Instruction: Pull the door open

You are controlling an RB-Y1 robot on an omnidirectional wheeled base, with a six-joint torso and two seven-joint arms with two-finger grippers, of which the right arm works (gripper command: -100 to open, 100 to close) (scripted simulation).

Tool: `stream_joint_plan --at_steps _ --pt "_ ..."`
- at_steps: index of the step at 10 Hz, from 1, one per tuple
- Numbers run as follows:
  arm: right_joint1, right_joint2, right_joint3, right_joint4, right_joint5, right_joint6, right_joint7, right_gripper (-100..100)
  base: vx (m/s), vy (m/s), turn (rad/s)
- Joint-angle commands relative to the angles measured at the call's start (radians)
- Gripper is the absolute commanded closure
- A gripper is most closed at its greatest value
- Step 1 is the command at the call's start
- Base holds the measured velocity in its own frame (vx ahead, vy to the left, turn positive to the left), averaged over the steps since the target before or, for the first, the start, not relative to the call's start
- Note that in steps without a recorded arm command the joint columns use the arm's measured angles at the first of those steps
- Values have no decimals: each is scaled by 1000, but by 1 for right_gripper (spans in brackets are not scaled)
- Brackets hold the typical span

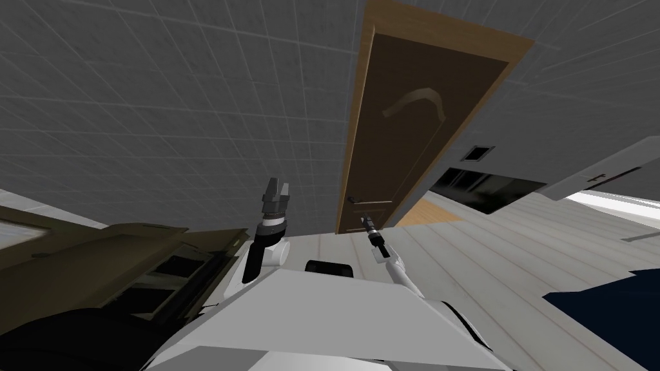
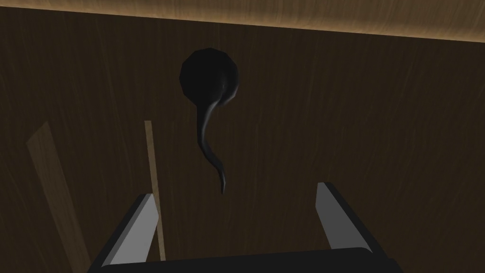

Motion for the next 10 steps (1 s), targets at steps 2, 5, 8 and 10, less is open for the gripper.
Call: stream_joint_plan --at_steps 2,5,8,10 --pt "-29 -8 -4 64 8 -7 -13 -100 118 -20 10" --pt "-22 -29 -17 86 -2 -25 -22 -100 91 13 51" --pt "7 -74 -45 111 -24 -64 -42 -100 193 88 166" --pt "20 -95 -57 123 -34 -81 -50 -100 172 83 148"
